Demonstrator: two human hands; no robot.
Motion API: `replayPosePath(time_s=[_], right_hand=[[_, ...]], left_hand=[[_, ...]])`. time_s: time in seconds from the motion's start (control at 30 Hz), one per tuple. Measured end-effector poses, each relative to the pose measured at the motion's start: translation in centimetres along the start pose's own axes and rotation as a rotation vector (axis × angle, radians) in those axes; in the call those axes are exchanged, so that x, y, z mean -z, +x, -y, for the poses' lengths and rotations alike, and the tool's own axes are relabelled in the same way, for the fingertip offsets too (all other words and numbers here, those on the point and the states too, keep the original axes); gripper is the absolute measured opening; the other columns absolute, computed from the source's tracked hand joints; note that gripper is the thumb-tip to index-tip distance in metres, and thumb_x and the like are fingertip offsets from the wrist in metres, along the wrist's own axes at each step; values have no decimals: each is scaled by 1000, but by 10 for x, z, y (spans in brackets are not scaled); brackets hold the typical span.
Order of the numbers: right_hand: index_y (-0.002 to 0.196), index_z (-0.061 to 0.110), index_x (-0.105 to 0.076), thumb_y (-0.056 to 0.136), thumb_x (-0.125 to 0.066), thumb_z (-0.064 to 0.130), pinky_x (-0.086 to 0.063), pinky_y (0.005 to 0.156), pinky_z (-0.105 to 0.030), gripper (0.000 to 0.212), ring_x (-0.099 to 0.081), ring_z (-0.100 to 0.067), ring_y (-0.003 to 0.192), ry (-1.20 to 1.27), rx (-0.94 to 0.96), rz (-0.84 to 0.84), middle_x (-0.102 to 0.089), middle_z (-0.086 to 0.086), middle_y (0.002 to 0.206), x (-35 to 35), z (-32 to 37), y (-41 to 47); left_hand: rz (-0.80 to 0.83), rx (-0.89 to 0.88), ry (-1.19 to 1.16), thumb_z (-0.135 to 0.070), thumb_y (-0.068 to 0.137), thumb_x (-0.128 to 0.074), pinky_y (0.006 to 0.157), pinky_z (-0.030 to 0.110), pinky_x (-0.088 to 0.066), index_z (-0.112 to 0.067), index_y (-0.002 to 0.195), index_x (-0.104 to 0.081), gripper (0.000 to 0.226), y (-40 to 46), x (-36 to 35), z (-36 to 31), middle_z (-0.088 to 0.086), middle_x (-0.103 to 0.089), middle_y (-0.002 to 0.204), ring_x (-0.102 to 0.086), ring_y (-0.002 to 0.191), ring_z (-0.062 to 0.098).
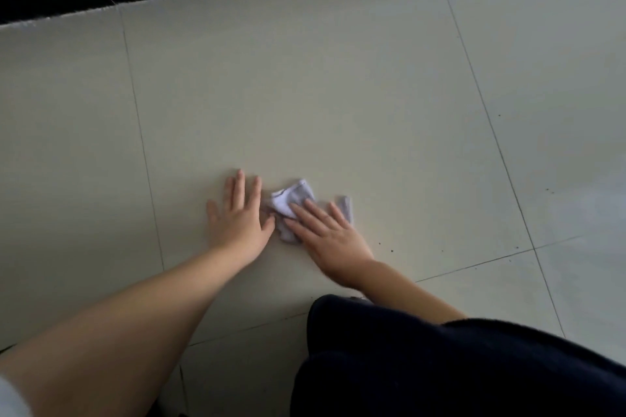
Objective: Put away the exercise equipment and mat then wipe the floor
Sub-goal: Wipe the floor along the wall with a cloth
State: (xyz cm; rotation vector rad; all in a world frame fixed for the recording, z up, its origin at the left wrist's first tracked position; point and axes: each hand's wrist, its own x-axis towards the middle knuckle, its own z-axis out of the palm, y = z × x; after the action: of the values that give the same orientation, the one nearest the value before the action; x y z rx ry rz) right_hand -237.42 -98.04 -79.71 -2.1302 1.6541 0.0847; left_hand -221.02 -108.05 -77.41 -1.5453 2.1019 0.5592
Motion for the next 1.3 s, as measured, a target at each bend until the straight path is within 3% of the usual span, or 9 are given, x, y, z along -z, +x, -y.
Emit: replayPosePath(time_s=[0.23, 0.37, 0.53, 0.7, 0.8, 0.9, 1.07, 1.2, 1.3], right_hand=[[152, 22, -12, 102, -20, 29, -1, 118, -50, 51, 4, -22, 147, 259, -826, -167, 0, -2, 160, 57, -192, -50], [152, 18, -10, 101, -27, 27, -1, 118, -50, 54, 3, -26, 147, 365, -1153, -235, 0, -7, 160, 71, -208, -30], [150, 18, -22, 99, -34, 28, 1, 117, -45, 53, -6, -27, 147, 148, -653, -215, -13, -8, 159, 36, -101, 10], [138, 22, -48, 89, -35, 28, -33, 105, -54, 51, -41, -24, 135, -86, 66, 16, -44, -3, 147, 25, -67, 20], [145, 25, -35, 96, -37, 23, -26, 109, -62, 50, -24, -24, 144, -54, -74, 9, -26, -3, 156, 43, -132, 11], [151, 27, -13, 102, -27, 29, -3, 116, -54, 51, 2, -19, 147, 148, -678, -81, 0, 0, 161, 74, -206, -24], [152, 16, -10, 100, -24, 26, 0, 118, -50, 54, 2, -26, 147, 384, -1191, -100, 2, -10, 160, 98, -228, -28], [152, 16, -9, 102, -25, 32, 12, 116, -38, 55, 4, -23, 147, 194, -798, -163, -1, -10, 160, 59, -144, 3], [145, 21, -37, 98, -30, 38, -7, 119, -45, 51, -25, -23, 143, 69, -269, -65, -31, -7, 154, 39, -104, -11]], left_hand=[[-1, -81, 44, -41, 96, -38, 114, 55, -10, -25, 152, 4, 71, 23, 21, -22, 6, 20, 158, 11, 147, 22], [46, -39, 26, -43, 96, -36, 113, 58, -10, -26, 151, 8, 73, 37, 26, -45, 5, 22, 157, 14, 146, 25], [92, -6, -11, -39, 96, -39, 114, 58, -9, -26, 151, 10, 74, 39, 31, -51, 5, 25, 156, 17, 145, 26], [121, -79, 45, -38, 95, -44, 114, 53, -19, -28, 152, -1, 72, 43, 43, -37, 2, 20, 158, 9, 147, 23], [237, -113, 134, -37, 97, -41, 116, 52, -16, -26, 152, -1, 69, 44, 63, -34, 3, 19, 158, 5, 148, 23], [330, -120, 172, -37, 98, -39, 117, 47, -19, -23, 152, -6, 65, 47, 89, -42, 5, 12, 160, 0, 148, 23], [224, -229, 243, -39, 99, -35, 117, 45, -16, -22, 152, -4, 64, 77, 114, -79, 8, 7, 160, 0, 148, 23], [68, -228, 108, -39, 99, -35, 118, 48, -11, -24, 152, -5, 63, 118, 120, -141, 6, 7, 160, 3, 148, 22], [-6, -287, 63, -41, 99, -35, 116, 52, -6, -26, 152, -5, 63, 138, 124, -182, 1, 9, 160, 6, 148, 19]])
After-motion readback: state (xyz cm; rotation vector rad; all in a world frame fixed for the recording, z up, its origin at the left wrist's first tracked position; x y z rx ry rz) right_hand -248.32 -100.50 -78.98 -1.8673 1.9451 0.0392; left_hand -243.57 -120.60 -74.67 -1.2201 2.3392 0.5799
